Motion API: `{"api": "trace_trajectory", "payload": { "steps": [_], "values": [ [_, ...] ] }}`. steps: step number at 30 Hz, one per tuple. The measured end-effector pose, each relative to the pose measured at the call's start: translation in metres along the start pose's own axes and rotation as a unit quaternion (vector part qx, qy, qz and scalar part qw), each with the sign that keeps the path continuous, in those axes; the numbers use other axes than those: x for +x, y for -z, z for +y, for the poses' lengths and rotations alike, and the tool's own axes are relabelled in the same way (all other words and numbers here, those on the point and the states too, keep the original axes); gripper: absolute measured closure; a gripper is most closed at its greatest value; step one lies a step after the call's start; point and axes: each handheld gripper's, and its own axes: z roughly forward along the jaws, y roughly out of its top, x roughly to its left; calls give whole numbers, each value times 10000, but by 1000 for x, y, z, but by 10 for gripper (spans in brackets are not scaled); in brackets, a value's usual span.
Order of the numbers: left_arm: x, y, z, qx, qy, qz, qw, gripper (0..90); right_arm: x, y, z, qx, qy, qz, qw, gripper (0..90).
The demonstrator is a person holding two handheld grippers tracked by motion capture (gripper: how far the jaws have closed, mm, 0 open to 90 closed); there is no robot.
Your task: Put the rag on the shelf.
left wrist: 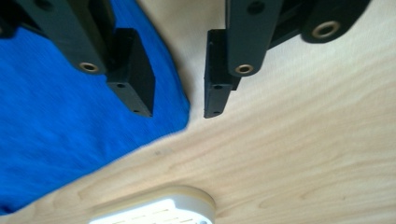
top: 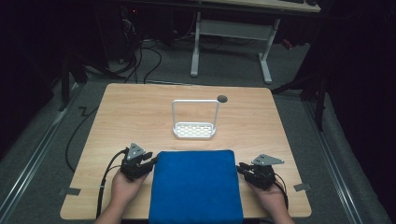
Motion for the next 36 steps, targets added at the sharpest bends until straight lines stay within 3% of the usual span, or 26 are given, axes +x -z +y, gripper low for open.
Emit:
{"api": "trace_trajectory", "payload": {
  "steps": [3, 5, 10, 15, 17, 19, 23, 27, 30, 31, 36],
  "values": [
    [2, -12, 4, 55, 88, -27, 9999, 624, -3, 1, 0, -63, -38, -96, 9999, 761],
    [0, -20, 5, 222, -2, 43, 9997, 655, -4, 2, 0, -192, -115, -186, 9996, 744],
    [-3, -24, 4, 288, -105, 77, 9995, 723, -3, -1, 1, -250, -163, -233, 9993, 694],
    [0, -26, 4, 305, 25, -16, 9995, 765, -2, -13, 11, -241, -185, -447, 9985, 668],
    [1, -26, 4, 306, 73, -74, 9995, 788, -6, -24, 20, -47, -271, -607, 9978, 638],
    [2, -26, 4, 311, 99, -120, 9994, 790, -8, -27, 22, -8, -319, -565, 9979, 633],
    [4, -26, 5, 310, 194, -203, 9991, 805, -14, -41, 29, 347, -416, -567, 9969, 598],
    [4, -26, 5, 317, 180, -194, 9991, 811, -14, -52, 38, 392, -464, -562, 9966, 610],
    [4, -26, 4, 317, 188, -205, 9991, 810, -11, -57, 43, 433, -339, -580, 9968, 633],
    [5, -26, 4, 314, 192, -217, 9991, 810, -8, -60, 46, 519, -192, -649, 9964, 677],
    [4, -26, 4, 324, 156, -221, 9991, 810, -6, -60, 46, 494, -231, -646, 9964, 789]
  ]
}}
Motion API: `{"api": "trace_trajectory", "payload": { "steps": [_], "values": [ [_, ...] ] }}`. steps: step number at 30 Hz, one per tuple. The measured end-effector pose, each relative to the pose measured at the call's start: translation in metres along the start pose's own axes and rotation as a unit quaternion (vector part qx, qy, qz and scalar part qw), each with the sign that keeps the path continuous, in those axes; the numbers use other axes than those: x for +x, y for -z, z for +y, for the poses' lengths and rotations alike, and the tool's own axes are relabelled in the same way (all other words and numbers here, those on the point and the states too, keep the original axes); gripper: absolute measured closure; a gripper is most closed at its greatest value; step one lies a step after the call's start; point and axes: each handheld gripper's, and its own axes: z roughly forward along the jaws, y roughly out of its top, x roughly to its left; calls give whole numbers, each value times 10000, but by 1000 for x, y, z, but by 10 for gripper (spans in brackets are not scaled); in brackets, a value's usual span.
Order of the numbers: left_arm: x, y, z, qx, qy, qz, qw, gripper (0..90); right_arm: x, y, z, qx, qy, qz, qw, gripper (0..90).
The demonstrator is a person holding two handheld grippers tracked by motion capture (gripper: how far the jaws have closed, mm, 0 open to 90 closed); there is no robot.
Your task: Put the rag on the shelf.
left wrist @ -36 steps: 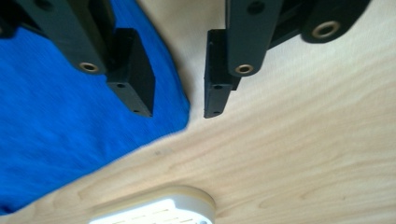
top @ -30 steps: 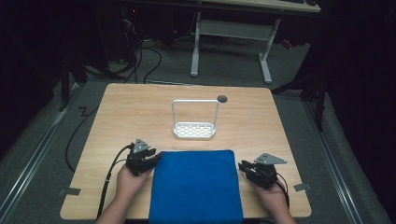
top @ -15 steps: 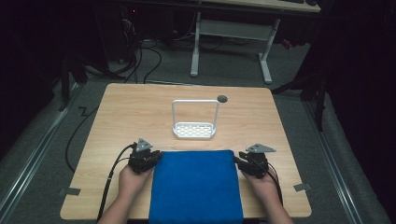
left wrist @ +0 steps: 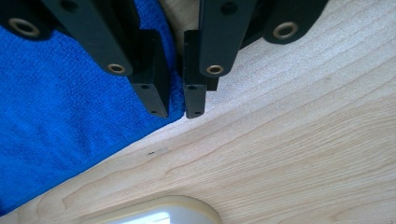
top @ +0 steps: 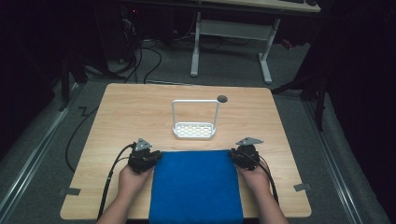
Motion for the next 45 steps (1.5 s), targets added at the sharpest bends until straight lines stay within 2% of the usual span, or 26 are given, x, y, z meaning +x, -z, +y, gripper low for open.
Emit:
{"api": "trace_trajectory", "payload": {
  "steps": [3, 6, 10, 15, 17, 18, 20, 22, 26, 33, 37, 42, 43, 45],
  "values": [
    [0, 0, 0, -2, 12, -5, 10000, 828, 2, 0, -5, -180, 22, 97, 9998, 876],
    [0, 0, 0, 10, 19, 17, 10000, 846, 2, 0, -6, -192, 54, 93, 9998, 881],
    [0, 1, -1, -26, 46, 91, 9999, 871, 7, 3, -8, -243, 212, 86, 9994, 885],
    [-3, 5, -2, -201, -60, 120, 9997, 875, 13, 11, -7, -433, 295, 132, 9985, 887],
    [-2, 8, -3, -265, -52, 85, 9996, 875, 15, 16, -6, -551, 234, 139, 9981, 888],
    [-2, 9, -3, -313, -36, 62, 9995, 876, 15, 21, -5, -685, 128, 178, 9974, 888],
    [-2, 14, -3, -436, 13, 14, 9990, 877, 15, 24, -5, -744, 121, 186, 9970, 889],
    [-3, 21, -2, -582, -48, 49, 9983, 879, 16, 28, -4, -842, 148, 168, 9962, 888],
    [-7, 31, 0, -857, -132, 73, 9962, 879, 19, 37, -5, -977, 139, 225, 9949, 888],
    [-14, 50, 5, -1299, -245, 68, 9912, 878, 25, 53, -2, -1339, 205, 229, 9905, 887],
    [-18, 64, 8, -1589, -308, 113, 9867, 877, 28, 62, 2, -1588, 167, 202, 9870, 889],
    [-24, 79, 14, -1917, -364, 103, 9807, 877, 34, 76, 7, -1917, 229, 146, 9811, 889],
    [-25, 82, 15, -1991, -385, 108, 9792, 877, 36, 82, 9, -2067, 258, 162, 9779, 888],
    [-28, 87, 16, -2091, -408, 100, 9770, 877, 37, 84, 10, -2121, 261, 174, 9768, 889]
  ]
}}
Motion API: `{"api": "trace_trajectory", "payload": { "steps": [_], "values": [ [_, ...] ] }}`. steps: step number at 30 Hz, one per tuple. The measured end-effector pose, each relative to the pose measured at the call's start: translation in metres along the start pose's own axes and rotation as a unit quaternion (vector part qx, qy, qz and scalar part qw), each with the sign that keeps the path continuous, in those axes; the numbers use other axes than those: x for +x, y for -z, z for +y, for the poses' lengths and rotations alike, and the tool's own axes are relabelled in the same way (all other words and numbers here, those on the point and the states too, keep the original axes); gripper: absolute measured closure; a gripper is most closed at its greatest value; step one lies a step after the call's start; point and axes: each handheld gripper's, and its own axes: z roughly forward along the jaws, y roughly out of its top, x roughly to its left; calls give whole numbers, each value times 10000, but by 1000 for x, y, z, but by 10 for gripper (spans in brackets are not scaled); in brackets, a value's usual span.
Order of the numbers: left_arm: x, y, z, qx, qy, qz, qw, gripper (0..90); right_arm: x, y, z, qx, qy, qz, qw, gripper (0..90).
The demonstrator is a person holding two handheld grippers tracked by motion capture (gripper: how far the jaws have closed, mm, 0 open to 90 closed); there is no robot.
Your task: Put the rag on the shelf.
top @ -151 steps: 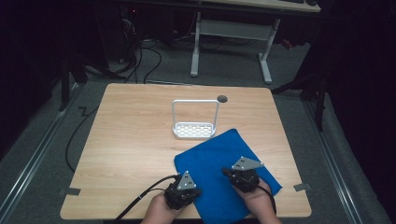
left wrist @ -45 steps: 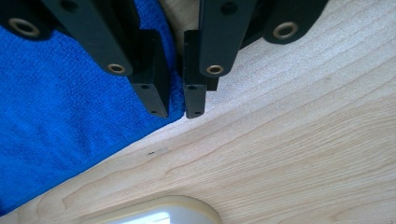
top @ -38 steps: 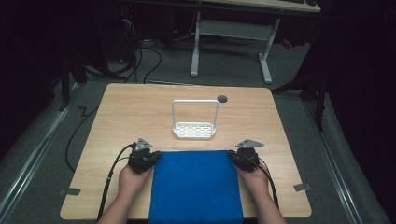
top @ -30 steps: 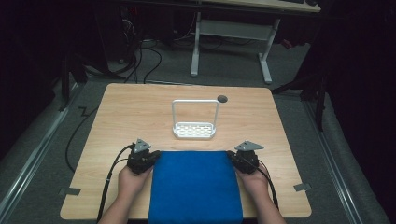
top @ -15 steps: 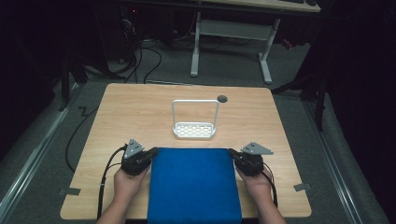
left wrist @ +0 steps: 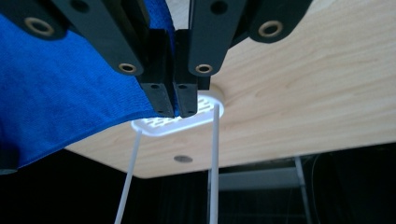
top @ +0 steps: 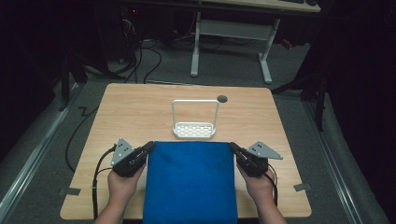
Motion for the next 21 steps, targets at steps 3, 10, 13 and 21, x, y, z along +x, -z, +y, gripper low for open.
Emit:
{"api": "trace_trajectory", "payload": {
  "steps": [3, 10, 13, 21],
  "values": [
    [-5, 6, 7, -179, -36, -22, 9998, 877, 3, 6, 5, -163, -20, 28, 9999, 888],
    [-19, 20, 25, -549, -165, -168, 9982, 876, 8, 20, 19, -460, 51, 89, 9989, 888],
    [-25, 27, 32, -718, -215, -215, 9970, 877, 11, 29, 26, -628, 98, 103, 9979, 888],
    [-41, 46, 50, -1114, -487, -232, 9923, 877, 18, 55, 45, -1133, 185, 119, 9933, 888]
  ]
}}
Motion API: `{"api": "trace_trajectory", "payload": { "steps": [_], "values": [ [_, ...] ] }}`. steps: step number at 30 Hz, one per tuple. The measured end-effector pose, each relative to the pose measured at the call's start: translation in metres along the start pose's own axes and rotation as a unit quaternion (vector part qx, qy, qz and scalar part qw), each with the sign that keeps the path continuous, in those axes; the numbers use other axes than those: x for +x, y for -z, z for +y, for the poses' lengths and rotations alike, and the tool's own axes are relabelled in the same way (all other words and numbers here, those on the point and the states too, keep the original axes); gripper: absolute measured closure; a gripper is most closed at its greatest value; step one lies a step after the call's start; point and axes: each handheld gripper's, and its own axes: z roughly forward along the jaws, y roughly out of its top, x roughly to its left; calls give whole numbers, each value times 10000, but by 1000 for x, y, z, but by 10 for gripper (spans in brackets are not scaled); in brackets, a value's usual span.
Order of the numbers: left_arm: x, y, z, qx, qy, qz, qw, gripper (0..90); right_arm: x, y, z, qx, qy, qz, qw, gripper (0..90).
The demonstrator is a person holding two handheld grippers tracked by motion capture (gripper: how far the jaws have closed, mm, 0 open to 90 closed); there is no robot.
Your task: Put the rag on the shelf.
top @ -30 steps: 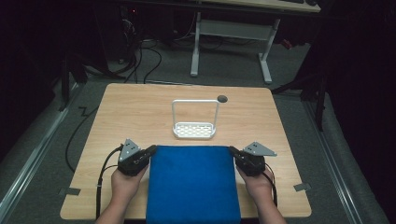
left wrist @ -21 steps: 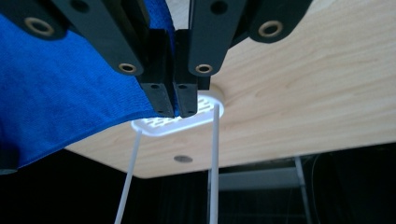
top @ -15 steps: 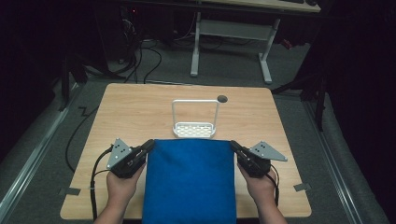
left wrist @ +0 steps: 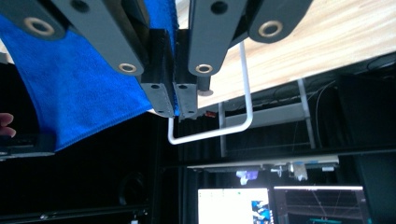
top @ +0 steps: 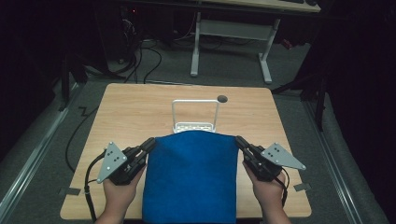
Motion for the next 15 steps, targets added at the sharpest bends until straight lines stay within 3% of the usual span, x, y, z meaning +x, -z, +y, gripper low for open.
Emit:
{"api": "trace_trajectory", "payload": {
  "steps": [9, 15],
  "values": [
    [-9, 13, 17, -299, -181, 4, 9994, 877, 6, 24, 24, -569, 147, -67, 9982, 888],
    [-3, 5, 16, -205, -195, 28, 9996, 882, 5, 25, 26, -614, 128, -29, 9980, 889]
  ]
}}
